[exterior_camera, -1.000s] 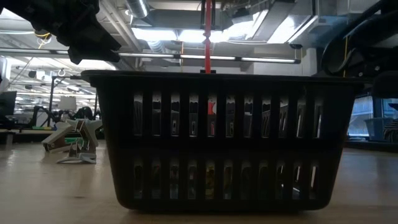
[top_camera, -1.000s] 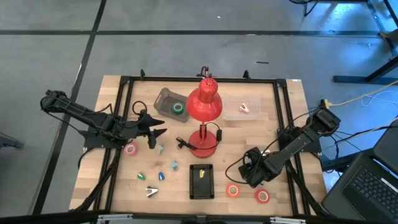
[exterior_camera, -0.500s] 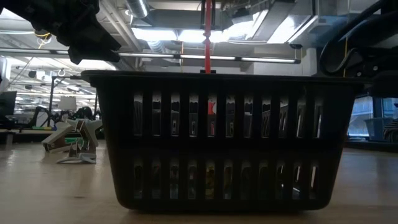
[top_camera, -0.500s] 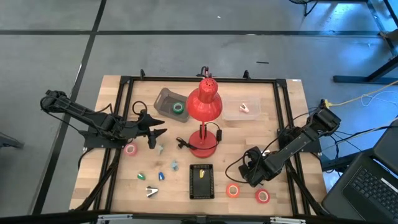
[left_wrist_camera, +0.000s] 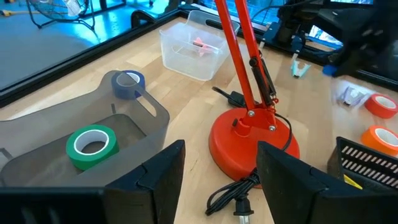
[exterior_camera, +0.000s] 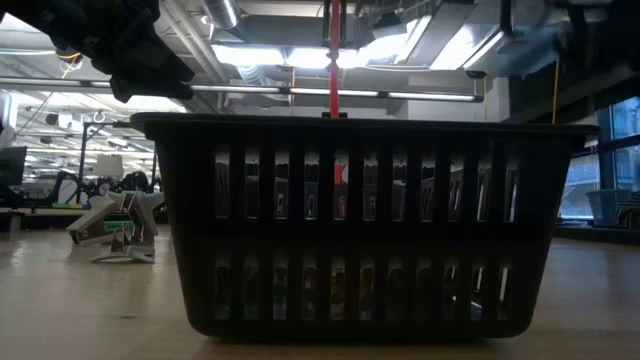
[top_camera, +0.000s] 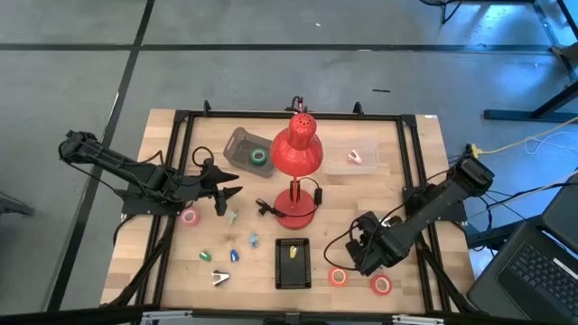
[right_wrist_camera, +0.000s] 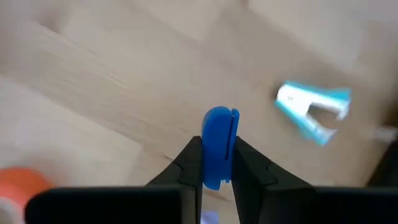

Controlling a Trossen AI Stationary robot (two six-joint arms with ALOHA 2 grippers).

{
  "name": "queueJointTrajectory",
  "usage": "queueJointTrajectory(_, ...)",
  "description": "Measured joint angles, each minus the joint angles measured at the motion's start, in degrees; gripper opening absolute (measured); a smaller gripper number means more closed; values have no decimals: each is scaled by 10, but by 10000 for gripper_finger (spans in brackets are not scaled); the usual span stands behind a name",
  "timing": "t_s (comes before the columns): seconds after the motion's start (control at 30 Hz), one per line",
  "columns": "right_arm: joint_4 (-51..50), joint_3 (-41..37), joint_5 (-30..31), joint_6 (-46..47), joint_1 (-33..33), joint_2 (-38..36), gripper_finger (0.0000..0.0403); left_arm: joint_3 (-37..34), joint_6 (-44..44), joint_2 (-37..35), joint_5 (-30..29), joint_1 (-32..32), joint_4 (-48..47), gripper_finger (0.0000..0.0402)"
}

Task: Pick and place Stapler, Stapler remover, tape
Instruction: Put the right blue stapler into the bin

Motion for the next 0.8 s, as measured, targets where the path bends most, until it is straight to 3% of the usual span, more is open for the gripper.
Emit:
queueJointTrajectory(0.13,-19,73,62,-39,-6,-1,51,0,0,0,-9,0,0,191)
queueJointTrajectory(0.33,12,146,100,-153,-33,-1,51,0,0,0,-10,0,0,189)
queueJointTrajectory(0.53,99,166,102,-301,-78,-1,51,0,-1,0,-10,0,0,190)
queueJointTrajectory(0.8,254,166,52,-456,-139,-1,51,0,-1,0,-9,0,0,191)
